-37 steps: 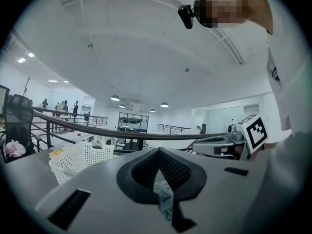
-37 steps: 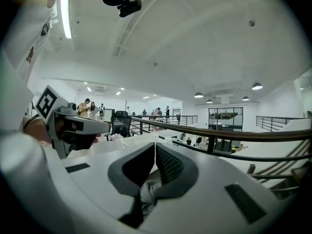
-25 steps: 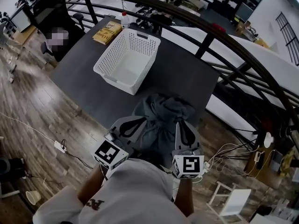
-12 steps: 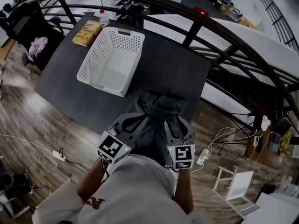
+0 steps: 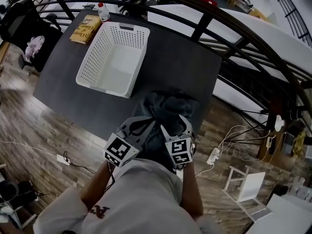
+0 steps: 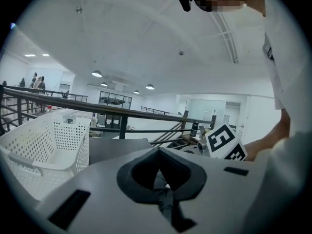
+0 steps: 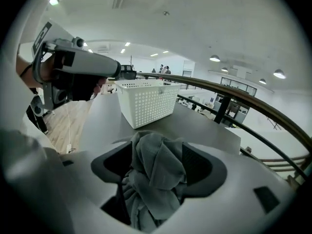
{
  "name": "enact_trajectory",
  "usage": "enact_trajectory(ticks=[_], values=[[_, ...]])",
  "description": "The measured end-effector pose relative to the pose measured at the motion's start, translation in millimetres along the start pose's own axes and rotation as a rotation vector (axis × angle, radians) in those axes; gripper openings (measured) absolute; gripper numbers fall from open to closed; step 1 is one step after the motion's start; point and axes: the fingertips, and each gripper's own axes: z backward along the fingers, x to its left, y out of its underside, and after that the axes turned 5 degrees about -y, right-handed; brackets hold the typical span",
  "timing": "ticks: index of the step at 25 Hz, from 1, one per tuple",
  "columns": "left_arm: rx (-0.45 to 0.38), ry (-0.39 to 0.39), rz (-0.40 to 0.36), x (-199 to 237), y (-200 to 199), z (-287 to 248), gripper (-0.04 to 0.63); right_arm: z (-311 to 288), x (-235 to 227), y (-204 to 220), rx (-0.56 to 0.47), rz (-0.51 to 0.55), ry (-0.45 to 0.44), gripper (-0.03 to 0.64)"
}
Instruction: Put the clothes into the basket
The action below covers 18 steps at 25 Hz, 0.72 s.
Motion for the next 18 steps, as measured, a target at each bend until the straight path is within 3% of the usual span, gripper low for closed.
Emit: enact_trajectory(ticks=[9, 18], values=[[0.028, 0.003, 0.018, 6.9, 11.7, -8.9, -0.006, -50.3, 2.6, 25.6, 0.126, -0.001, -0.05, 0.424], [0.062, -0.002, 0.017, 11.2, 23.0, -9.4, -0.006, -75.9, -1.0, 40.0, 0.145, 0.016, -0.029, 0.439]])
